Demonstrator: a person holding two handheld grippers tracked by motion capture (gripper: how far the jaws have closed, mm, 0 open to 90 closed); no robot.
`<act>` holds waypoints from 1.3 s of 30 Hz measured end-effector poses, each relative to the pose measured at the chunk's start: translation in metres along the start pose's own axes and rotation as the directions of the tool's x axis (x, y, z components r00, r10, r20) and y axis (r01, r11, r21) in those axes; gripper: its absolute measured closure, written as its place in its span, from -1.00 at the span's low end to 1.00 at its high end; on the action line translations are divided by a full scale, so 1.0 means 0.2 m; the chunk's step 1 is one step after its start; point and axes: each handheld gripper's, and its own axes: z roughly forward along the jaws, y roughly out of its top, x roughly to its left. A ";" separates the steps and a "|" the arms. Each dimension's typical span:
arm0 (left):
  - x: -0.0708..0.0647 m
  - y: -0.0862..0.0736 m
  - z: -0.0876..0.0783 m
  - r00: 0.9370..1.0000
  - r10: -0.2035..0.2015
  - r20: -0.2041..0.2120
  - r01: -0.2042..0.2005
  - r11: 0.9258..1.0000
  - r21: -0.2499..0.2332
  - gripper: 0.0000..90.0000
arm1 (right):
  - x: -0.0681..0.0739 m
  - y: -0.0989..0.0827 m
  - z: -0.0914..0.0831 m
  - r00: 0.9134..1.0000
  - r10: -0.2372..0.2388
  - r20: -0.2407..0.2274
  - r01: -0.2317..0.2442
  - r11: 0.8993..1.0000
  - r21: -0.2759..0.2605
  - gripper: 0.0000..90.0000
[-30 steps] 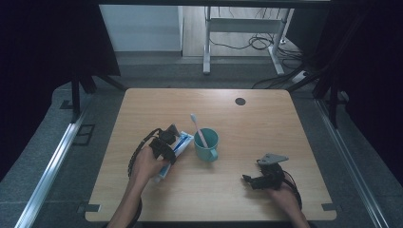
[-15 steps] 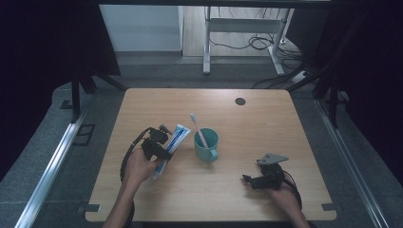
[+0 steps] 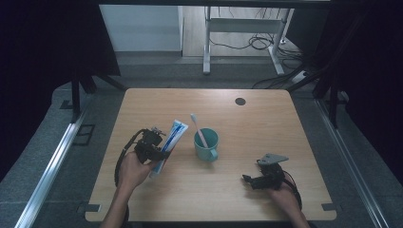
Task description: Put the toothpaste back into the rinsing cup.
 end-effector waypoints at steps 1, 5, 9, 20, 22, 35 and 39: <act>0.00 0.00 -0.01 1.000 0.003 0.004 -0.003 1.000 -0.011 0.63 | 0.00 0.00 0.00 1.000 0.000 0.000 0.000 1.000 0.000 -0.74; -0.01 -0.02 -0.04 1.000 0.021 0.014 -0.020 0.998 -0.059 0.63 | 0.00 0.00 0.00 1.000 0.000 -0.001 0.000 1.000 0.000 -0.74; -0.01 -0.03 -0.07 0.999 0.030 0.028 -0.027 0.994 -0.104 0.63 | 0.00 0.00 0.00 1.000 -0.002 -0.001 0.002 1.000 0.001 -0.74; -0.03 -0.02 -0.11 0.997 0.050 0.060 -0.036 0.976 -0.213 0.63 | 0.00 0.00 0.00 1.000 0.000 0.000 0.000 1.000 0.000 -0.74; -0.04 -0.02 -0.12 0.997 0.055 0.063 -0.039 0.972 -0.230 0.63 | 0.00 0.00 0.00 1.000 0.000 0.000 0.000 1.000 0.000 -0.74; -0.11 0.10 -0.14 0.993 0.094 0.070 -0.067 0.944 -0.322 0.63 | 0.00 0.00 0.00 1.000 0.000 0.000 0.000 1.000 0.000 -0.74; -0.13 0.13 -0.13 0.993 0.099 0.072 -0.068 0.936 -0.345 0.63 | 0.00 0.00 0.00 1.000 0.000 -0.001 0.000 1.000 0.002 -0.74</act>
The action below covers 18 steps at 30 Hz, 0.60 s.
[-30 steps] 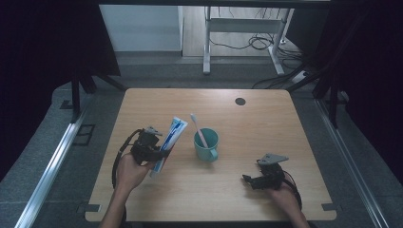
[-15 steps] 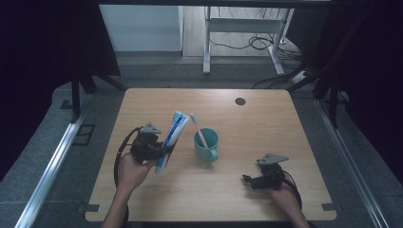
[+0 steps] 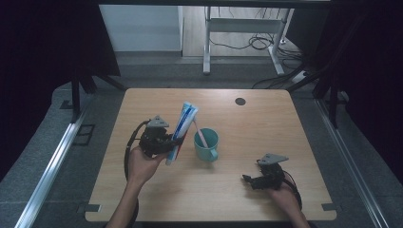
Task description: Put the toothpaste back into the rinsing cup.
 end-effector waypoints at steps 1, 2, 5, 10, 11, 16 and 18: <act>0.00 0.01 0.01 1.000 -0.001 0.000 0.001 1.000 -0.007 0.63 | 0.00 0.00 0.00 1.000 0.000 0.000 0.000 1.000 0.000 -0.74; -0.01 0.02 0.01 1.000 -0.001 0.001 0.001 1.000 -0.011 0.63 | 0.00 0.00 0.00 1.000 0.000 0.000 0.000 1.000 0.000 -0.74; -0.01 0.04 0.03 1.000 -0.005 0.007 0.005 1.000 -0.026 0.63 | 0.00 0.00 0.00 1.000 0.001 0.001 -0.001 1.000 -0.002 -0.74; -0.03 0.08 0.05 1.000 0.003 0.004 -0.003 0.999 -0.039 0.63 | 0.00 0.00 0.00 1.000 0.000 0.001 0.000 1.000 -0.002 -0.74; -0.04 0.09 0.05 1.000 0.003 0.004 -0.003 0.999 -0.043 0.63 | 0.00 0.00 0.00 1.000 0.000 0.001 0.000 1.000 -0.002 -0.74; -0.06 0.14 0.08 1.000 0.008 0.007 -0.007 0.999 -0.052 0.63 | 0.00 0.00 0.00 1.000 0.002 0.002 -0.002 1.000 -0.002 -0.74; -0.07 0.16 0.09 1.000 0.011 0.005 -0.010 0.998 -0.058 0.63 | 0.00 0.00 0.00 1.000 0.002 0.000 -0.002 1.000 -0.002 -0.74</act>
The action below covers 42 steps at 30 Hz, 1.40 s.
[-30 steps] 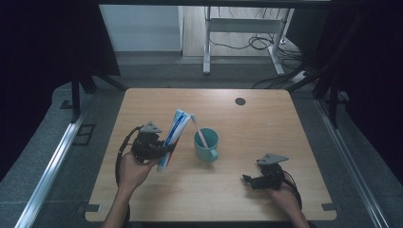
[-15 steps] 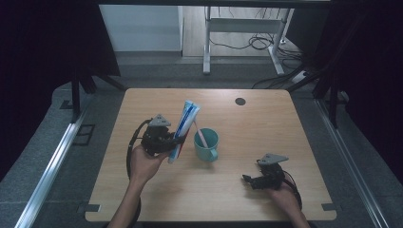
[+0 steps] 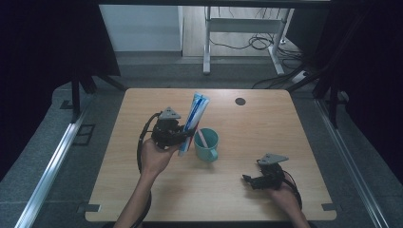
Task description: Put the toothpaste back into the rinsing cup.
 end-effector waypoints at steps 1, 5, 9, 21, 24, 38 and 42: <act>0.00 0.01 0.01 1.000 0.000 0.000 -0.001 1.000 -0.005 0.63 | 0.00 0.00 0.00 1.000 0.000 0.001 0.000 1.000 0.000 -0.74; -0.01 0.04 0.04 1.000 0.000 0.003 0.000 1.000 -0.015 0.63 | 0.00 0.00 0.00 1.000 0.000 0.001 0.000 1.000 0.001 -0.74; -0.02 0.06 0.07 1.000 0.000 0.006 0.000 1.000 -0.026 0.63 | 0.00 0.00 0.00 1.000 0.000 0.000 0.000 1.000 0.000 -0.74; -0.03 0.12 0.17 1.000 -0.001 0.005 0.001 0.998 -0.061 0.63 | 0.00 0.00 0.00 1.000 0.000 0.002 0.000 1.000 -0.001 -0.74; -0.04 0.13 0.20 1.000 0.004 0.003 -0.003 0.998 -0.069 0.63 | 0.00 0.00 0.00 1.000 -0.001 0.001 0.001 1.000 -0.001 -0.74; -0.05 0.12 0.30 1.000 0.009 -0.023 -0.011 0.994 -0.107 0.63 | 0.00 0.00 0.00 1.000 0.000 0.000 0.000 1.000 0.000 -0.74; -0.06 0.10 0.32 0.999 0.016 -0.038 -0.019 0.995 -0.101 0.63 | 0.00 0.00 0.00 1.000 0.000 0.000 0.000 1.000 0.000 -0.74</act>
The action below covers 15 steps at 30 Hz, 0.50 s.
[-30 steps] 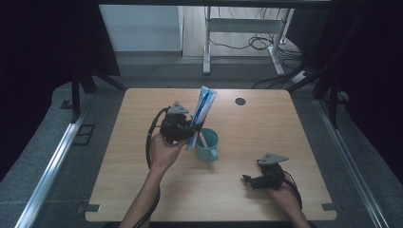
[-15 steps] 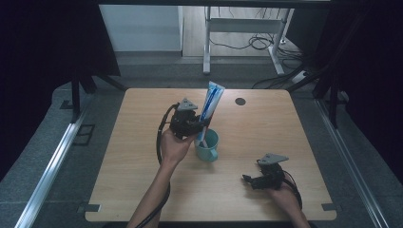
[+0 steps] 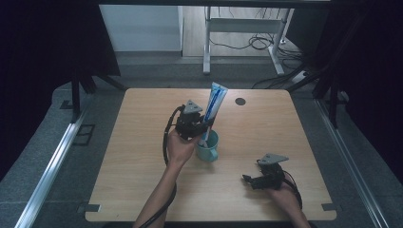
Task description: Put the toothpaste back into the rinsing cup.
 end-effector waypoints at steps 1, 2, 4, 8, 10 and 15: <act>0.00 -0.01 0.01 1.000 0.001 -0.001 -0.001 1.000 0.001 0.63 | 0.00 0.00 0.00 1.000 0.000 -0.001 0.000 1.000 0.000 -0.74; 0.00 -0.01 0.01 1.000 0.000 -0.001 0.000 1.000 0.001 0.63 | 0.00 0.00 0.00 1.000 0.000 0.000 0.000 1.000 0.000 -0.74; 0.00 -0.03 0.02 1.000 0.004 -0.005 -0.004 1.000 0.000 0.63 | 0.00 0.00 0.00 1.000 0.000 0.000 0.000 1.000 0.000 -0.74; -0.01 -0.05 0.03 1.000 0.006 -0.009 -0.006 1.000 -0.002 0.63 | 0.00 0.00 0.00 1.000 0.000 -0.001 0.000 1.000 -0.001 -0.74; -0.01 -0.07 0.04 1.000 0.005 -0.009 -0.005 1.000 -0.001 0.63 | 0.00 0.00 0.00 1.000 0.001 -0.002 -0.001 1.000 -0.001 -0.74; -0.02 -0.11 0.06 1.000 0.004 -0.014 -0.004 1.000 0.002 0.63 | 0.00 0.00 0.00 1.000 0.000 -0.002 0.000 1.000 -0.001 -0.74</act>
